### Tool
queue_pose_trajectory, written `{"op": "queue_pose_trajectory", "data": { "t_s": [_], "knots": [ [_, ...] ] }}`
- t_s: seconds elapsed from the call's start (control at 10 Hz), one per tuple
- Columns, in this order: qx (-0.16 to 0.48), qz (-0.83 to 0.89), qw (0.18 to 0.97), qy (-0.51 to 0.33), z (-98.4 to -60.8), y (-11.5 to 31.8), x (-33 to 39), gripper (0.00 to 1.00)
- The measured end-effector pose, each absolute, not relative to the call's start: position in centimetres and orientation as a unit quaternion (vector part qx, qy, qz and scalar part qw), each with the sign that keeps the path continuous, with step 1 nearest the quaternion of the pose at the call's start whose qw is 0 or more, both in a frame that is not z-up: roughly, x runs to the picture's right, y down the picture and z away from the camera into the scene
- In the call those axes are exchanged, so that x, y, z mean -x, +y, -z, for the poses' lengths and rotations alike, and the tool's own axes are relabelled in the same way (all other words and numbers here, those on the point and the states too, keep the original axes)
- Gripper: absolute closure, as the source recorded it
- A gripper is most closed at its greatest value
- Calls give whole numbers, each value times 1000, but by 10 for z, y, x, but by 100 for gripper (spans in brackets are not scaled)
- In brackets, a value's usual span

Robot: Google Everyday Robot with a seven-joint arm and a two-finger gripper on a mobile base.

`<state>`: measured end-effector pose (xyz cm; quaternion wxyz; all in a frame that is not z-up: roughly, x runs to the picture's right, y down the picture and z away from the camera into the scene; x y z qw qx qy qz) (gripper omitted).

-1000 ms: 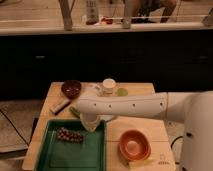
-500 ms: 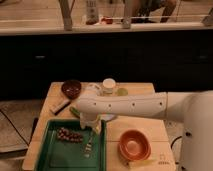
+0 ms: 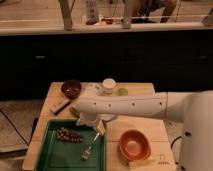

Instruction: Place fork in tray

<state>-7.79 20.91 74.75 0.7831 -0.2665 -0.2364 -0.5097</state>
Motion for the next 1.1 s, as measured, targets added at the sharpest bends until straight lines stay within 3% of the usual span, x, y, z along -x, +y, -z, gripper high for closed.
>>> {"op": "queue_pose_trajectory", "data": {
  "t_s": [1.1],
  "knots": [
    [282,517,778,-218,-751,204,81,20]
  ]
}}
